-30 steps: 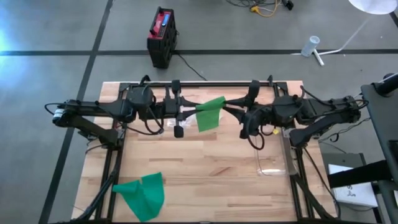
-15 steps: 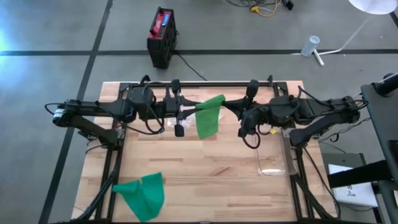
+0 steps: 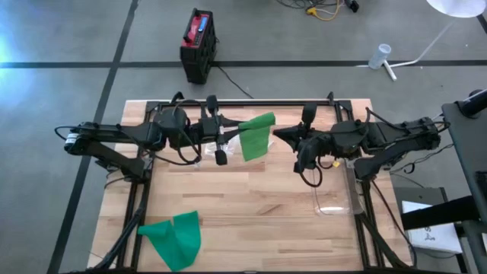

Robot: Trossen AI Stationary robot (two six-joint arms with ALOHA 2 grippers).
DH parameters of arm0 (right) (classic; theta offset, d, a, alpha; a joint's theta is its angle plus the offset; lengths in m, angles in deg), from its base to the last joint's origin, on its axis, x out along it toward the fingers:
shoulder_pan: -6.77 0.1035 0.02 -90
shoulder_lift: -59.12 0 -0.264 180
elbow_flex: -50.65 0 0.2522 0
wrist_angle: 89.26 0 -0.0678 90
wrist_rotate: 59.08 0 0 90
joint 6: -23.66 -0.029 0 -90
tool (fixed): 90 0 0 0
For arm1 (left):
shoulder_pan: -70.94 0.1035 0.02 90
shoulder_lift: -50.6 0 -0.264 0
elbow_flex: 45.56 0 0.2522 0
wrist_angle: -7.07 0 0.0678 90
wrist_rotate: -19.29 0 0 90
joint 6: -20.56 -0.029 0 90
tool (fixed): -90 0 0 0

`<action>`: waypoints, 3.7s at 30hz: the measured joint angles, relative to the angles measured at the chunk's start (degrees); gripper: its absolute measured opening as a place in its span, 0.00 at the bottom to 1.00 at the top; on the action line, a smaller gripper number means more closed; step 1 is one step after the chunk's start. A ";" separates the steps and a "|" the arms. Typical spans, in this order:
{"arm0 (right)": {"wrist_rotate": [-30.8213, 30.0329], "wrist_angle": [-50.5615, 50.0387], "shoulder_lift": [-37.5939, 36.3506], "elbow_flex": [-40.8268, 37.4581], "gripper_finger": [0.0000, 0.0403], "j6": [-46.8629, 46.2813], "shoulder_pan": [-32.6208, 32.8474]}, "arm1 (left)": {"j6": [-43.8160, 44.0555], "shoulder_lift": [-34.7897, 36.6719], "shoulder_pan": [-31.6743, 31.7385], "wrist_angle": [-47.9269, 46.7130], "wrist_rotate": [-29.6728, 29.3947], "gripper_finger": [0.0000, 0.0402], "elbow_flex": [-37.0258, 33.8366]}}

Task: Roll bandage
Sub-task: Roll the green bandage

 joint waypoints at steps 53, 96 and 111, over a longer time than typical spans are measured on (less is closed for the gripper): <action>-2.29 -1.35 -0.06 0.11 0.00 -0.86 -1.03 | -0.42 -0.92 -0.60 2.55 3.59 0.07 -0.02; -2.70 1.77 -0.37 0.02 0.10 4.20 1.75 | 3.67 -0.83 -1.10 2.72 5.93 0.07 0.00; 0.50 3.67 -0.31 1.01 0.21 8.06 5.13 | 5.91 -0.55 -1.12 3.02 5.89 0.07 0.00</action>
